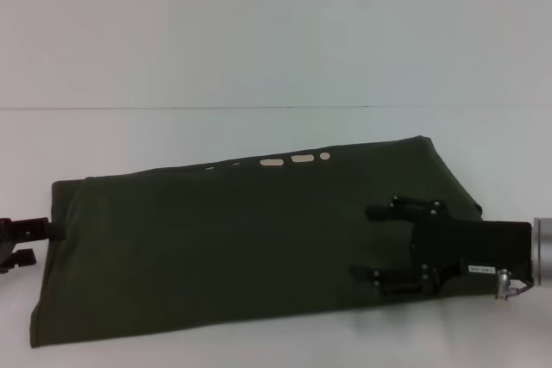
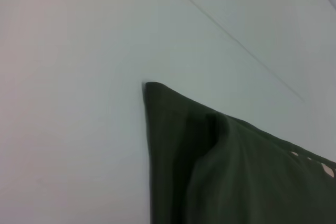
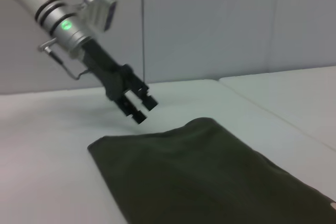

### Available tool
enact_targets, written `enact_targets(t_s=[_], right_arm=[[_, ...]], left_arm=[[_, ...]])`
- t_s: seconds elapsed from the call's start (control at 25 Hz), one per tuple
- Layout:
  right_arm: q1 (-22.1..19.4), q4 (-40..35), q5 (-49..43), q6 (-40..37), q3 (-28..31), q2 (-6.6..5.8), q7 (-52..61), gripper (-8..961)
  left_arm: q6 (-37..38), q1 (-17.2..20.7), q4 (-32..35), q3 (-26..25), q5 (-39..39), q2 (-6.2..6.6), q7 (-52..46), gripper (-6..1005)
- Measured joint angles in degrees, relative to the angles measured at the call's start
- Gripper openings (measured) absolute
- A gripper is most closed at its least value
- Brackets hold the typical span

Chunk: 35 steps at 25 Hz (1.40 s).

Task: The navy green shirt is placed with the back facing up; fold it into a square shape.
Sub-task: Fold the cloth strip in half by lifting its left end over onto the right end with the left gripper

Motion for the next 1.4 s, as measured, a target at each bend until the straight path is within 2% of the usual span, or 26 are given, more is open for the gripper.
enact_targets(t_s=[0.32, 0.44, 0.8, 1.4], right_arm=[[0.05, -0.10, 0.16, 0.38, -0.82, 0.04, -1.16, 928], [0.07, 0.10, 0.05, 0.38, -0.84, 0.06, -1.48, 928], [0.05, 0.19, -0.02, 0.37, -0.88, 0.06, -1.52, 927], [0.08, 0.44, 0.02, 0.62, -0.88, 0.06, -1.39, 928]], left_arm=[[-2.21, -1.08, 0.00, 0.60, 1.61, -0.16, -1.51, 776], [-3.69, -1.78, 0.01, 4.06, 1.70, -0.25, -1.61, 776], [-6.02, -1.85, 0.03, 6.04, 2.65, -0.24, -2.02, 777], [-6.73, -2.20, -0.10, 6.36, 3.56, -1.10, -1.67, 781]])
